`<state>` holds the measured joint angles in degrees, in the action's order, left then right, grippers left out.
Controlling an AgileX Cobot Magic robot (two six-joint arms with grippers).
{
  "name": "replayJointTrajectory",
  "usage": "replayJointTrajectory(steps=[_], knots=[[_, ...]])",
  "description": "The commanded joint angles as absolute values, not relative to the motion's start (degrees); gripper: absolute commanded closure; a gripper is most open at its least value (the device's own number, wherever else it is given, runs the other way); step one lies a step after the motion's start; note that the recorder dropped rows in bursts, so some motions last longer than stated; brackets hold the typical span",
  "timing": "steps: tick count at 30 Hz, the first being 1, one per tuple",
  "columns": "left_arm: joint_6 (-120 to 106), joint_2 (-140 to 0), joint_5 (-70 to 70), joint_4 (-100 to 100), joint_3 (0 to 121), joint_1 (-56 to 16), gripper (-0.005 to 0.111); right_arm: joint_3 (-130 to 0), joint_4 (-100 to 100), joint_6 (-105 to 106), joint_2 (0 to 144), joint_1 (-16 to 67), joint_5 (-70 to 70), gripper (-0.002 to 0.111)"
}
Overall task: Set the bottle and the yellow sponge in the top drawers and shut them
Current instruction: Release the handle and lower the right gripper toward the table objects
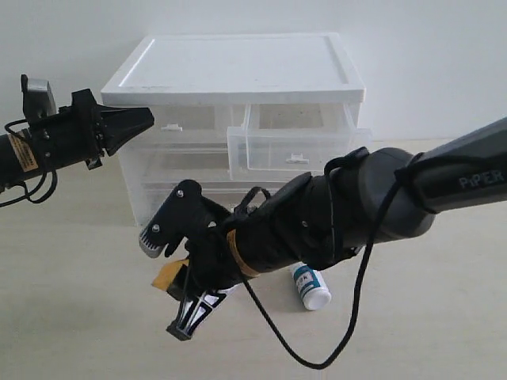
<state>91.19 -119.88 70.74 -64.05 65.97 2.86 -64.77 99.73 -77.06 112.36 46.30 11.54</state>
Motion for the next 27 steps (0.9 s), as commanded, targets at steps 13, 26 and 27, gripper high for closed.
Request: replayJointTrajectory(steps=[13, 26, 27], knots=[[90.8, -119.8, 69.2, -60.4, 66.4, 2.8, 0.103, -64.6, 99.9, -82.6, 99.4, 46.4, 8.3, 0.108], [90.8, -119.8, 69.2, -61.0, 66.4, 2.8, 0.103, -64.6, 99.9, -88.1, 109.7, 46.4, 13.7, 0.108], [90.8, -119.8, 69.2, -61.0, 66.4, 2.8, 0.103, -64.6, 99.9, -88.1, 111.5, 46.4, 13.3, 0.108]])
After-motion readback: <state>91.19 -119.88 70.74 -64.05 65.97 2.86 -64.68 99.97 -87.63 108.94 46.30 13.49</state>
